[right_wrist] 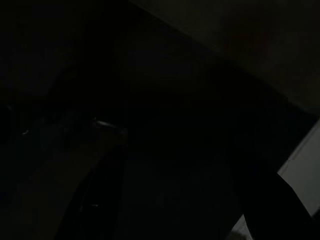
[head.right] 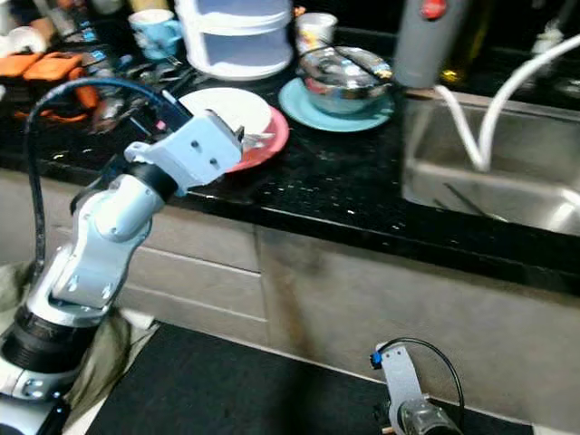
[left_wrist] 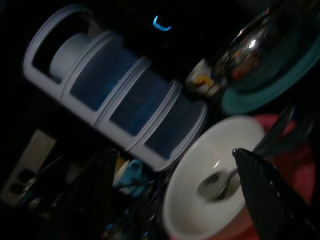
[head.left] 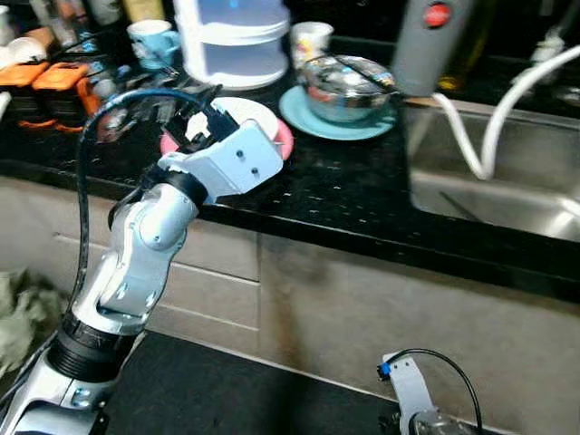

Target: Kitchen organization

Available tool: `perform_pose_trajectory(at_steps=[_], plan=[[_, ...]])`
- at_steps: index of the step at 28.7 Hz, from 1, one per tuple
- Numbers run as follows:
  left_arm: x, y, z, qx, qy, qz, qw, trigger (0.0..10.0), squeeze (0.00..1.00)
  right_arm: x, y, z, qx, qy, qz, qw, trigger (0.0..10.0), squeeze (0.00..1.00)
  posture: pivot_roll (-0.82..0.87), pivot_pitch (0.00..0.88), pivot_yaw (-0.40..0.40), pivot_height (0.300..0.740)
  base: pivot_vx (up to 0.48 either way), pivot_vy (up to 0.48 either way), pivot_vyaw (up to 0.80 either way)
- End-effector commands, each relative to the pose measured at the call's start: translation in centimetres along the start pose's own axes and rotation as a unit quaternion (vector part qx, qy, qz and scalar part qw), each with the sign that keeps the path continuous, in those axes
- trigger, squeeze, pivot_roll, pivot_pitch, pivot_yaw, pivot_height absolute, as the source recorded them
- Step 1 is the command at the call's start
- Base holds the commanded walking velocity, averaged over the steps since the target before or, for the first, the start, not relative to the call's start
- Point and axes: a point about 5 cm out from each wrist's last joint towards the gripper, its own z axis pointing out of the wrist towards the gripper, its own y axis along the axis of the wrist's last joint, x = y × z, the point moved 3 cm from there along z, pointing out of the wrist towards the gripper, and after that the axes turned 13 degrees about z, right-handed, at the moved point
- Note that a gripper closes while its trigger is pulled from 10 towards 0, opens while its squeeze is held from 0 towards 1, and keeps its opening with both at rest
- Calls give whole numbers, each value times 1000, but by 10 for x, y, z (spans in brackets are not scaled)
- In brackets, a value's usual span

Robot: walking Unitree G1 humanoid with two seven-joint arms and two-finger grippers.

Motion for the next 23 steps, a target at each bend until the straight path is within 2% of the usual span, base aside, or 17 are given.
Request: perform_pose_trajectory(at_steps=[1,9,13,14,16,17,19,20,22,23], plan=[[-3,-3,-2,2,-7,16,1000,10000,0,0,-10,0,14,-3,5,1000,10000,0,99,130,-9,740,0,0,788],[0,5,0,-22,5,26,999,10000,0,1,-10,0,13,-2,-6,1000,10000,0,96,133,-4,740,0,0,795],[-1,12,1,-43,9,14,999,10000,0,0,-9,0,9,-9,-14,1000,10000,0,94,133,-3,740,0,0,653],[-3,16,2,-55,8,-23,998,10000,0,-2,-8,0,3,-18,-7,1000,10000,0,94,133,-4,740,0,0,0],[-3,17,2,-58,7,-38,998,10000,0,-2,-8,0,1,-21,-7,1000,10000,0,94,133,-4,740,0,0,0],[-4,17,3,-60,7,-63,996,10000,0,-3,-7,0,2,-24,-13,1000,10000,0,92,134,-5,740,0,0,0],[-6,16,6,-61,4,-139,988,10000,0,-3,-8,0,4,-24,-7,1000,10000,0,89,137,-6,740,0,0,0],[-6,16,6,-61,4,-139,988,10000,0,-3,-8,0,4,-24,-7,1000,10000,0,89,137,-6,740,0,0,0],[-9,15,8,-66,-3,-179,982,10000,0,-2,-9,0,8,-19,-1,1000,10000,0,80,136,-3,740,0,0,-800],[-9,15,8,-66,-3,-179,982,10000,0,-2,-9,0,8,-19,-1,1000,10000,0,80,136,-3,740,0,0,-800]])
